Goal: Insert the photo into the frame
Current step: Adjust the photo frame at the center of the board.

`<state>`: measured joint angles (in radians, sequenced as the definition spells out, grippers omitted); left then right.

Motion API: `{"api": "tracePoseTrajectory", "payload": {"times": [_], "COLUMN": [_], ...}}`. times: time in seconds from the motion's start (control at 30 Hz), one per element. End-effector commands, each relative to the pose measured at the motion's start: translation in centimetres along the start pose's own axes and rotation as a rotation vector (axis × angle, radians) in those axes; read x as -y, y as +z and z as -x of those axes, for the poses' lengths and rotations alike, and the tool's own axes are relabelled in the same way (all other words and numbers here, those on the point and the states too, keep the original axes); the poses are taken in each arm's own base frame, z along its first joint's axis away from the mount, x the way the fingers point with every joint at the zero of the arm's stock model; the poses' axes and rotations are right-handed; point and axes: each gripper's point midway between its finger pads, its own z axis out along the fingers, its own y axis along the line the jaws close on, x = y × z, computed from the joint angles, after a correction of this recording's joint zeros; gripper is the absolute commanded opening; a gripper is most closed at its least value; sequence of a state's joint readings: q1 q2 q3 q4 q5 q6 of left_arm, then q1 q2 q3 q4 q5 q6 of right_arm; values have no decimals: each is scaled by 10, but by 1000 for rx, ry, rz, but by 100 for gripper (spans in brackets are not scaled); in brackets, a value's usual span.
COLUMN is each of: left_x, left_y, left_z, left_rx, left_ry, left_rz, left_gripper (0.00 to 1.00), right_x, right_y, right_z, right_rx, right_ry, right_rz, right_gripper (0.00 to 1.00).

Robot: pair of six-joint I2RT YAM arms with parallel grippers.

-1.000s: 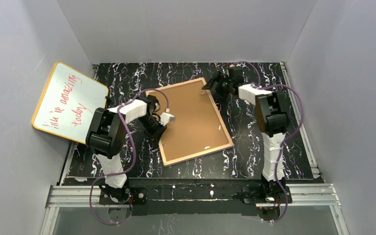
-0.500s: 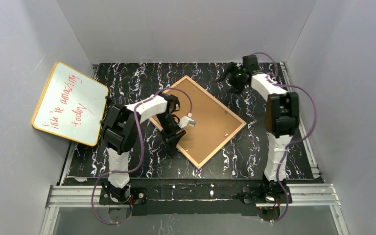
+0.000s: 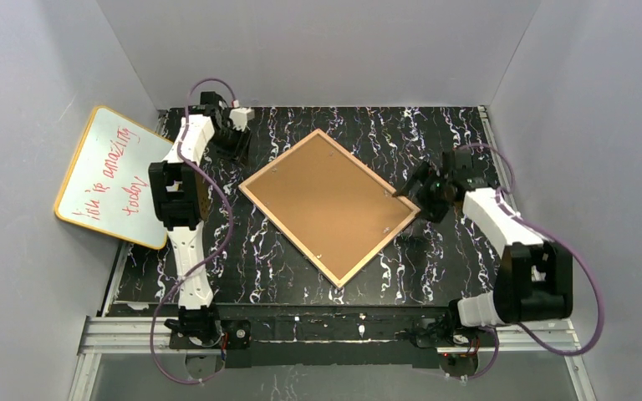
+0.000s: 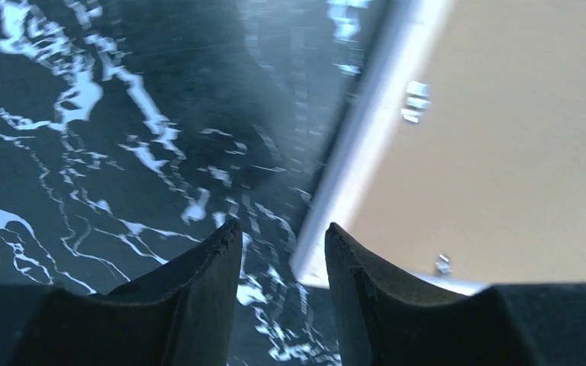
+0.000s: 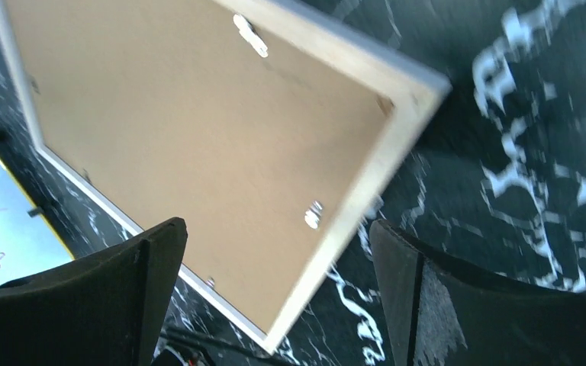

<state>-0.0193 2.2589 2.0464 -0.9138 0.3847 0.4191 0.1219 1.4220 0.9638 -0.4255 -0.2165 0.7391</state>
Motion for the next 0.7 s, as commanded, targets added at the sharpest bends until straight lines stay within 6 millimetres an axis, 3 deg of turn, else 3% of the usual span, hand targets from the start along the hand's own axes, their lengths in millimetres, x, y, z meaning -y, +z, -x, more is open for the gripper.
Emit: {"api": "tracePoseTrajectory", "payload": {"times": [0.0,0.13,0.3,0.47,0.67], "left_x": [-19,-24,-14,13,48], "left_y": [31,50,63,61,49], "left_z": [0,-20,-45,-77,-129], "left_rx": [-11,-49,-91,-152,-269], "left_ry": [-128,-165,-172,-146,-67], "left_rz": [70,86,49,-43,-157], "left_gripper": [42,40,39,37,34], "right_x": [19,25,28,18,-1], "right_y": [-12,-11,9,25,41], "right_z": [-36,-57,-67,-51,-17], "right_rx": [-47,-91,-150,-139,-111], "right_ry": [58,88,122,109,85], "right_rz": [14,44,73,97,107], "right_gripper": [99,99,99,99,99]}}
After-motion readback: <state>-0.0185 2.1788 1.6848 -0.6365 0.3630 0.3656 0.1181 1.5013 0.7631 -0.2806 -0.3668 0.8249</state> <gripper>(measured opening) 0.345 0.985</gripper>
